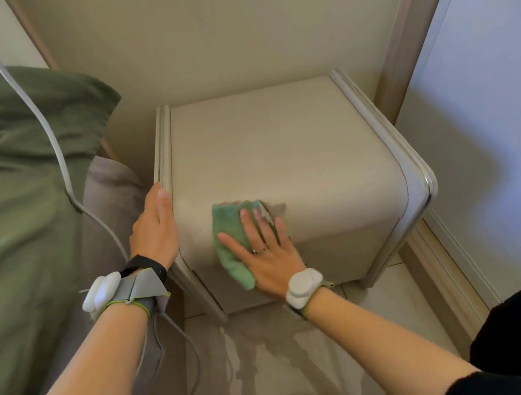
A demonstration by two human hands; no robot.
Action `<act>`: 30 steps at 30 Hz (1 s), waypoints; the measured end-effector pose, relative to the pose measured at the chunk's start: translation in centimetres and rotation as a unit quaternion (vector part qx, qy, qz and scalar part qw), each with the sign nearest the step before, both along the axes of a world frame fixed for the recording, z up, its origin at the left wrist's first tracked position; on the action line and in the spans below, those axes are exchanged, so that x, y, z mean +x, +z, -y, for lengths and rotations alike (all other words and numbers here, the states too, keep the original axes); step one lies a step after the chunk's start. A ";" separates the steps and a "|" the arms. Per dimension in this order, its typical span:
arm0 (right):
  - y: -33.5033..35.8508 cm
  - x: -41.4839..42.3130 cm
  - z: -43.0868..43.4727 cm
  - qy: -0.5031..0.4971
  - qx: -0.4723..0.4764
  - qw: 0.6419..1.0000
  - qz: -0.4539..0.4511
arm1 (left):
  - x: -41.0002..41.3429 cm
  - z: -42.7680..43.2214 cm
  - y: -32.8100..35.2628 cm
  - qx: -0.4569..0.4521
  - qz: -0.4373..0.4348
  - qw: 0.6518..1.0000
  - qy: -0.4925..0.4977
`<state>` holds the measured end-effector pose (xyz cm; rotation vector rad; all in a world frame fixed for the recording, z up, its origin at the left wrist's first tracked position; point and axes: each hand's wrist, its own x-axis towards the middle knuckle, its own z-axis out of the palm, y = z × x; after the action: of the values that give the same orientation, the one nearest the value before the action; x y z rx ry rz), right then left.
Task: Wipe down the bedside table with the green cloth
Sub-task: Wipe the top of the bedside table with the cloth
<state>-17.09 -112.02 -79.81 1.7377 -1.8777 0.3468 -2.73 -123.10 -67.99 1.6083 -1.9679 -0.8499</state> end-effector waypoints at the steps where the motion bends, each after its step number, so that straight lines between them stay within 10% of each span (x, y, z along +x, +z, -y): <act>1: -0.1 -1.7 -0.5 0.007 -0.004 1.000 -0.016 | 0.1 0.0 0.0 0.002 -0.003 1.000 -0.002; 7: 0.4 -5.4 -3.7 -0.182 -0.063 0.972 0.137 | -0.2 -0.2 0.3 -0.012 0.003 1.000 0.004; 16: 1.5 4.0 2.8 0.048 -0.018 0.999 -0.007 | 0.2 0.5 -0.1 0.000 -0.017 1.000 -0.007; 22: 1.4 1.0 0.5 -0.118 -0.070 0.983 0.121 | 0.1 0.6 -0.4 -0.008 -0.018 1.000 -0.004; 30: -1.6 5.1 2.0 0.073 -0.014 0.997 -0.018 | 0.4 0.5 -0.6 0.011 -0.049 0.999 -0.005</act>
<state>-11.96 -114.00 -81.36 1.8549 -1.7176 0.3910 -2.32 -123.63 -68.62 1.5395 -1.9070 -0.9388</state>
